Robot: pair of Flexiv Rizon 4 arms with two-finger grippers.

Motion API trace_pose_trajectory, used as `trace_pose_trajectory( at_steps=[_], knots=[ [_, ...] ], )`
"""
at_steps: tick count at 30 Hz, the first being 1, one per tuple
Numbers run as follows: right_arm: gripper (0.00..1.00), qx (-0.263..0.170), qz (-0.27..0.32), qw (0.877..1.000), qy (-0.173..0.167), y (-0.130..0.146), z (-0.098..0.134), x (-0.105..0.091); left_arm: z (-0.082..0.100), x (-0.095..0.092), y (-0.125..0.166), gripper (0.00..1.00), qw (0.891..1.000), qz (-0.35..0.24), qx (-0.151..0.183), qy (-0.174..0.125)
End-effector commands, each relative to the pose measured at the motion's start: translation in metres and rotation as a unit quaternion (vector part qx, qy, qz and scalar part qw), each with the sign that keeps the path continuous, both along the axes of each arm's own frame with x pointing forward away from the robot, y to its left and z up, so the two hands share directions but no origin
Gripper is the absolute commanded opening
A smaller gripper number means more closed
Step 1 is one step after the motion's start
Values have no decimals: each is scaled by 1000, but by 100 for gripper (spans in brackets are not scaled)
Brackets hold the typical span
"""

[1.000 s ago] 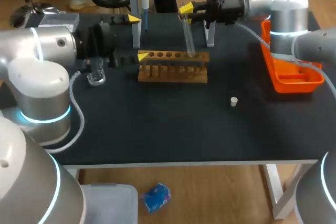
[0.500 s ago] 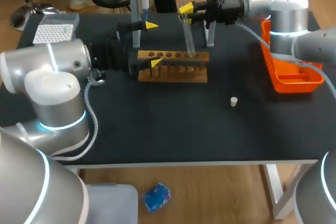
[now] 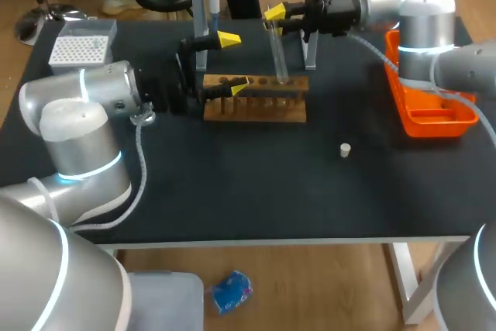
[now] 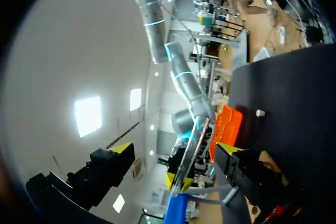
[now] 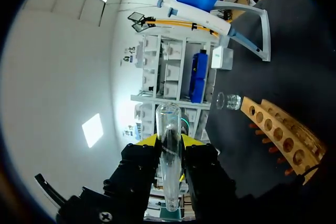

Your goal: Invert the test tube, pick up the pipette, mount the tip to pipette, aspirate from beaker and dispense into the tube, eject the tip, return the pipette, and cap with the stopper.

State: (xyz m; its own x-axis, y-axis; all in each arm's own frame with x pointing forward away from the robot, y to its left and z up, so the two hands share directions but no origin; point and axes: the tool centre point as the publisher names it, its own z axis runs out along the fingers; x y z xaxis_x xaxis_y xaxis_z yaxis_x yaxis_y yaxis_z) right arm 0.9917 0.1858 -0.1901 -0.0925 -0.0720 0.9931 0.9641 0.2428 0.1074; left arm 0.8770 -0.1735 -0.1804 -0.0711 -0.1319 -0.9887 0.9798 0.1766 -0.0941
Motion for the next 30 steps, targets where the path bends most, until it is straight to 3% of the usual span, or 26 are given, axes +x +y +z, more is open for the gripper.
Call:
trace_pose_trajectory(
  at_steps=[1, 4, 11, 20, 30],
  knots=[
    [0, -1, 1, 1000, -1, -1, 1, 0, 4, -1, -13, 100, 994, 45, 92, -43],
    [0, -1, 1, 1000, -1, -1, 1, 0, 3, -4, -22, 100, 990, 65, 110, -59],
    [0, -1, 1, 1000, -1, -1, 1, 0, -5, -1, -42, 100, 990, 59, 112, -66],
    [0, -1, 1, 1000, -1, -1, 1, 0, -16, 6, -58, 100, 992, 38, 92, -82],
    [0, -5, 12, 1000, 8, -2, 1, 0, -14, 14, -64, 100, 990, 10, 91, -105]
  ],
)
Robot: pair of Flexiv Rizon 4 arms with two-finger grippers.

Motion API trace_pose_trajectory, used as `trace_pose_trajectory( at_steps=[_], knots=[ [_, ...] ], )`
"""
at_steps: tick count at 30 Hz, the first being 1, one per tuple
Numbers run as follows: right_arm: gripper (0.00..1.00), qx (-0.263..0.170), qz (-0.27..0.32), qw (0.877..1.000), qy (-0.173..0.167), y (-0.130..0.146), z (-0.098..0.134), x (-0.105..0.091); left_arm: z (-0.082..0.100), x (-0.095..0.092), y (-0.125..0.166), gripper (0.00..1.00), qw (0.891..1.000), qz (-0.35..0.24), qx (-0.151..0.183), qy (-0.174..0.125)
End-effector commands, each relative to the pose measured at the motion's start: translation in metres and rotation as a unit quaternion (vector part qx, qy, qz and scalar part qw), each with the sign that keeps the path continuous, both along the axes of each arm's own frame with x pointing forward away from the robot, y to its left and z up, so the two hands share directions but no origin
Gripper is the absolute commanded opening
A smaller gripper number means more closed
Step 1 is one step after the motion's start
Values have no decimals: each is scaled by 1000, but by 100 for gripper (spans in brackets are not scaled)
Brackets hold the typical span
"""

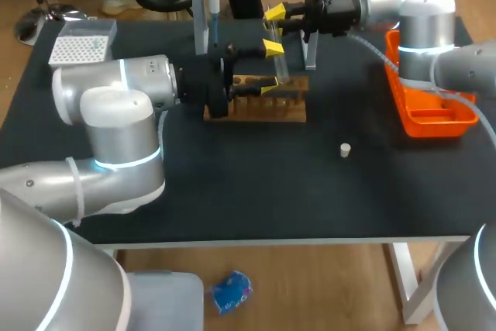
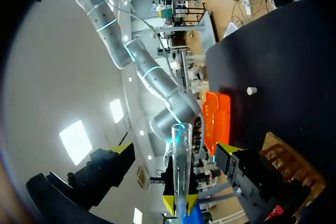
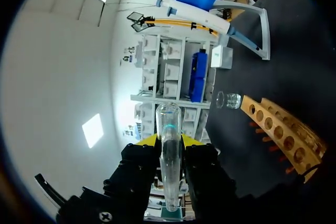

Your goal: Invert the test tube, pick up the pipette, mount the tip to pipette, aspirate from beaker and dispense into the tube, eject the tip, return the pipette, and cap with the stopper.

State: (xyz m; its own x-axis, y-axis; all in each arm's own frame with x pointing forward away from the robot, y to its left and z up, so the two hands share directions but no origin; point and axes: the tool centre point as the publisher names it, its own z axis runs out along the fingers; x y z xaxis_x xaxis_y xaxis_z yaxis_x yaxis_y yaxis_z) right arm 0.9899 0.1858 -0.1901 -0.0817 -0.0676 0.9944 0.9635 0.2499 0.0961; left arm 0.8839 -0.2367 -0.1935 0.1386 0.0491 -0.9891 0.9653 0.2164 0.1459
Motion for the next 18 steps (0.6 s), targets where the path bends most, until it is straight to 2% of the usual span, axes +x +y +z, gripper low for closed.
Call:
trace_pose_trajectory(
  at_steps=[1, 9, 18],
  knots=[
    [0, -3, 13, 1000, 4, -1, 1, 1, -1, 7, -1, 100, 1000, -15, 3, -1],
    [0, -18, 44, 999, 18, 3, -5, -6, -2, 8, -1, 100, 1000, -21, 5, -2],
    [0, -18, 44, 999, 18, 3, -5, -6, -3, 17, -1, 100, 1000, -19, 6, 1]
  ],
)
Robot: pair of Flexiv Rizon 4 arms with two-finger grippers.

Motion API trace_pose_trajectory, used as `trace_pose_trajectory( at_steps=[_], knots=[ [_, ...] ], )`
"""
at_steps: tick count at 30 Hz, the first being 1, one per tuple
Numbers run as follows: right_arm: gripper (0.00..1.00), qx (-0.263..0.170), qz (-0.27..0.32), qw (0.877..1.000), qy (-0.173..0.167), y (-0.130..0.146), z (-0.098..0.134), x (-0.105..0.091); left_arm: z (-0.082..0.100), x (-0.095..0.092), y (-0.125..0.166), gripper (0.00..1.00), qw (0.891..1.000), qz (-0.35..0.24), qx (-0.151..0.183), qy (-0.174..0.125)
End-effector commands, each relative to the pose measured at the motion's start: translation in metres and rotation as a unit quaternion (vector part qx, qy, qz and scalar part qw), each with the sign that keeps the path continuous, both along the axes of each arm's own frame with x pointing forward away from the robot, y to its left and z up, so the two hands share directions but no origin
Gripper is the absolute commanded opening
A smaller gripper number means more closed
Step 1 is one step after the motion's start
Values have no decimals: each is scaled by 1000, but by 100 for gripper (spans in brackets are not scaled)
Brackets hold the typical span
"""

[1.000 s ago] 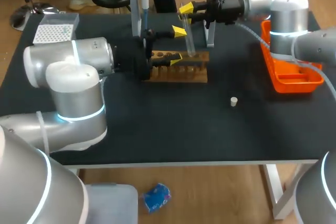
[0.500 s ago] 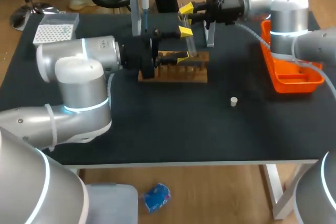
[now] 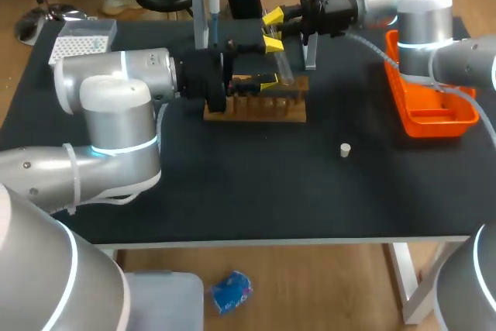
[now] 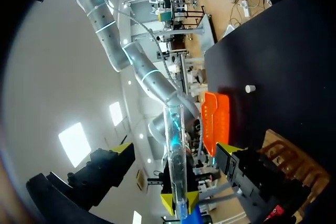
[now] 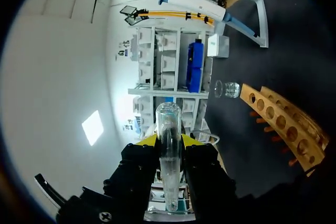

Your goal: Invert the test tube, pick up the pipette, mount the tip to pipette, aspirate from beaker and dispense into the tube, eject the tip, return the pipette, and cap with the stopper.

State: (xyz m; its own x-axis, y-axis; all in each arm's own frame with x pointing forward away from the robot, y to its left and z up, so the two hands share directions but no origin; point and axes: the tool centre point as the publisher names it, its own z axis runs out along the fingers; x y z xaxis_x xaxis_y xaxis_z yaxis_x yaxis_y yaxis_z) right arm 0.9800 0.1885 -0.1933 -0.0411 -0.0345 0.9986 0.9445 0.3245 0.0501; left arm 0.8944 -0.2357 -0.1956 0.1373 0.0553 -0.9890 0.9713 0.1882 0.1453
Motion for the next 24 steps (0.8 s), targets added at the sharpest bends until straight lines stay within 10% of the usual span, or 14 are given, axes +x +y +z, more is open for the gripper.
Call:
trace_pose_trajectory(
  at_steps=[1, 15, 16, 18, 24],
  knots=[
    [0, 1, 6, 1000, 0, 0, -2, 4, -1, 8, -4, 100, 1000, -7, 2, 0],
    [0, 1, 6, 1000, 0, 0, -2, 4, -1, 15, -19, 100, 1000, -11, 7, 3],
    [0, 1, 6, 1000, 0, 0, -2, 4, -1, 15, -19, 97, 1000, -11, 7, 3],
    [0, 1, 6, 1000, 0, 0, -2, 4, -1, 15, -19, 49, 1000, -10, 7, 4],
    [0, 1, 6, 1000, 0, 0, -2, 4, -1, 14, -21, 39, 1000, -11, 10, 5]
  ],
)
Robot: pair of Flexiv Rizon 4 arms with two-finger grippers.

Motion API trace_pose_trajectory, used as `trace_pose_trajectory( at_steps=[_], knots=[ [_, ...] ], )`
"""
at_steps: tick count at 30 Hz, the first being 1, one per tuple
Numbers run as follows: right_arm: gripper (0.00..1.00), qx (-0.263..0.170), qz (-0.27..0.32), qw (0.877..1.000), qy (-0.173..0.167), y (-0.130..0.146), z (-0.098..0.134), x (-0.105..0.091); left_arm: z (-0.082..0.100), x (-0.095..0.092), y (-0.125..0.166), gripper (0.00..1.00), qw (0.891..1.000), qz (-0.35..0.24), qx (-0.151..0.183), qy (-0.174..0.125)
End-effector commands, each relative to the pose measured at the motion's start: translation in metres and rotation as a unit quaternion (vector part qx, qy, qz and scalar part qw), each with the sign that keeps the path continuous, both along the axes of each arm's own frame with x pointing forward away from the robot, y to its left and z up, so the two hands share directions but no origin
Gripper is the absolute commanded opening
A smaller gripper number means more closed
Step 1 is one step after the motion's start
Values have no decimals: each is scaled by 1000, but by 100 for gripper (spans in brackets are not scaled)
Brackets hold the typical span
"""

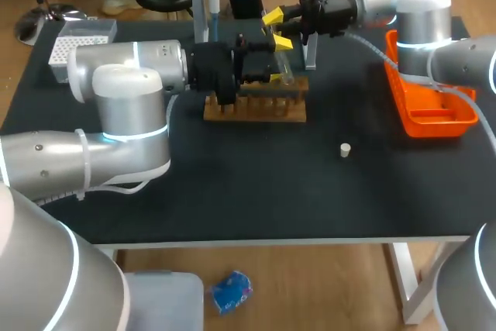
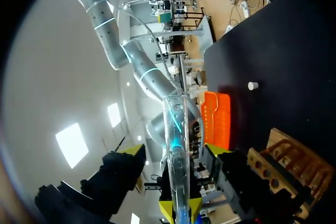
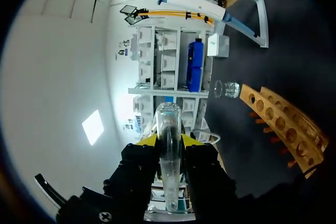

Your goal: Invert the test tube, pick up the pipette, mount the tip to pipette, aspirate from beaker and dispense into the tube, eject the tip, return the pipette, and cap with the stopper.

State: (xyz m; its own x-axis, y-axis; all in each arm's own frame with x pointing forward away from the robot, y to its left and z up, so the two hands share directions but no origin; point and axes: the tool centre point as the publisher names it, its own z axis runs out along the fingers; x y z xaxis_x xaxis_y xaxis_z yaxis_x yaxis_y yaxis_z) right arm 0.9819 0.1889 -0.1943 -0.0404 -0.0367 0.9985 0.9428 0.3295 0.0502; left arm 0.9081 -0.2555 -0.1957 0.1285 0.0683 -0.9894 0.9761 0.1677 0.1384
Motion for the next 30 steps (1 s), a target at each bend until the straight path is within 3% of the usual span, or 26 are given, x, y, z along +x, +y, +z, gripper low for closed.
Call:
trace_pose_trajectory(
  at_steps=[1, 9, 11, 20, 21, 22, 30],
  knots=[
    [0, 0, 3, 1000, 0, -1, -1, 2, -1, 0, -1, 37, 1000, -2, 3, 1],
    [0, 0, 3, 1000, 0, -1, -1, 2, -1, 0, -2, 30, 1000, -6, 9, 0],
    [0, 0, 3, 1000, 0, -1, -1, 2, -1, 0, -2, 1, 1000, -6, 9, 1],
    [0, 0, 3, 1000, 0, -1, -1, 2, -1, -1, -1, 0, 1000, -7, 5, 4],
    [32, 0, 3, 1000, 0, -1, -1, 2, -1, -1, -1, 0, 1000, -7, 5, 4],
    [100, 0, 3, 1000, 0, -1, -1, 2, -1, -1, -1, 0, 1000, -7, 5, 4],
    [100, 0, 3, 1000, 0, -1, -1, 2, -1, -1, -1, 0, 1000, -7, 5, 4]
  ],
)
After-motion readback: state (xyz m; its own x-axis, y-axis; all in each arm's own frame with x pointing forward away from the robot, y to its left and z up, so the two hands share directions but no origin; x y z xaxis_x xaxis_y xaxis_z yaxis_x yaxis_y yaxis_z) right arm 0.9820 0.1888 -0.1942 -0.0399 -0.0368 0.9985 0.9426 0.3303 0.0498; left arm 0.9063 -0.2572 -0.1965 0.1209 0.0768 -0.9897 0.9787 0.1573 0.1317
